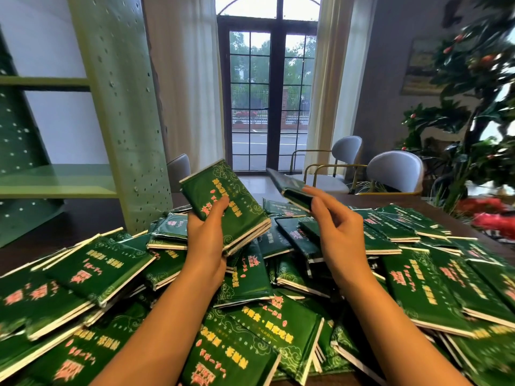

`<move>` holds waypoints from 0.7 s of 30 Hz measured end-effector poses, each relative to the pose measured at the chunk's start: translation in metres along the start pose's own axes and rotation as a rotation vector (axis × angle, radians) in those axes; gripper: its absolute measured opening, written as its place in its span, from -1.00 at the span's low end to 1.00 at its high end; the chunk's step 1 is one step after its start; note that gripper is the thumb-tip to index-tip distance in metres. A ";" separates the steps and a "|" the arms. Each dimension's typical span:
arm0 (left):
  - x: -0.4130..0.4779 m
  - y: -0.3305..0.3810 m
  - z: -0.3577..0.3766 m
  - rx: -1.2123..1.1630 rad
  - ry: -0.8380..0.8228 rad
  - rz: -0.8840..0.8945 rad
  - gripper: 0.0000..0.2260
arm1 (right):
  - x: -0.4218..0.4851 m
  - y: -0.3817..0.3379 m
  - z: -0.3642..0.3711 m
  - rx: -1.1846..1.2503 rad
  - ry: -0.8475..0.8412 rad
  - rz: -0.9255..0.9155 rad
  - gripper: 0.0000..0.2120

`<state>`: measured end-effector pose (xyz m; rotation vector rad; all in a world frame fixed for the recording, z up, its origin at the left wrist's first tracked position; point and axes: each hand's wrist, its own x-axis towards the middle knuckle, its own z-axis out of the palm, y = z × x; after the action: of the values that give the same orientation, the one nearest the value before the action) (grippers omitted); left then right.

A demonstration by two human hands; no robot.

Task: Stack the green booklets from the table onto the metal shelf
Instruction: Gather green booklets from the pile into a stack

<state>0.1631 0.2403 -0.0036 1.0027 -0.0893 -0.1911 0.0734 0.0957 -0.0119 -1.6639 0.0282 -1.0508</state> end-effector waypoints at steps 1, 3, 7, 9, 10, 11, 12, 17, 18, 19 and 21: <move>0.000 -0.001 0.000 0.022 -0.025 -0.013 -0.69 | 0.000 -0.002 0.001 0.021 0.008 -0.015 -0.79; -0.001 -0.003 0.001 0.073 -0.071 -0.043 -0.69 | -0.001 -0.006 0.003 0.037 -0.015 -0.060 -0.79; -0.003 -0.006 0.003 0.133 -0.131 -0.079 -0.67 | -0.007 -0.006 0.008 0.004 -0.127 -0.156 -0.76; -0.005 -0.006 0.004 0.108 -0.166 -0.091 -0.67 | -0.009 -0.005 0.012 -0.045 -0.180 -0.187 -0.74; -0.006 -0.005 0.004 0.086 -0.185 -0.103 -0.65 | -0.010 -0.004 0.013 -0.069 -0.205 -0.199 -0.72; -0.007 -0.005 0.005 0.068 -0.205 -0.115 -0.63 | -0.011 -0.003 0.014 -0.102 -0.229 -0.215 -0.70; -0.008 -0.005 0.005 0.058 -0.227 -0.122 -0.61 | -0.012 -0.002 0.015 -0.143 -0.256 -0.235 -0.68; -0.011 -0.005 0.006 0.041 -0.283 -0.134 -0.50 | -0.015 0.005 0.018 -0.358 -0.380 -0.334 -0.63; -0.011 -0.004 0.005 0.049 -0.283 -0.138 -0.54 | -0.015 0.006 0.018 -0.388 -0.395 -0.357 -0.62; -0.011 -0.004 0.005 0.060 -0.284 -0.142 -0.59 | -0.014 0.006 0.018 -0.404 -0.406 -0.369 -0.62; -0.011 -0.004 0.005 0.077 -0.289 -0.142 -0.66 | -0.014 0.004 0.018 -0.391 -0.430 -0.379 -0.61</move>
<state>0.1513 0.2359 -0.0044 1.0534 -0.2913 -0.4655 0.0779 0.1150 -0.0232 -2.2864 -0.3993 -0.9803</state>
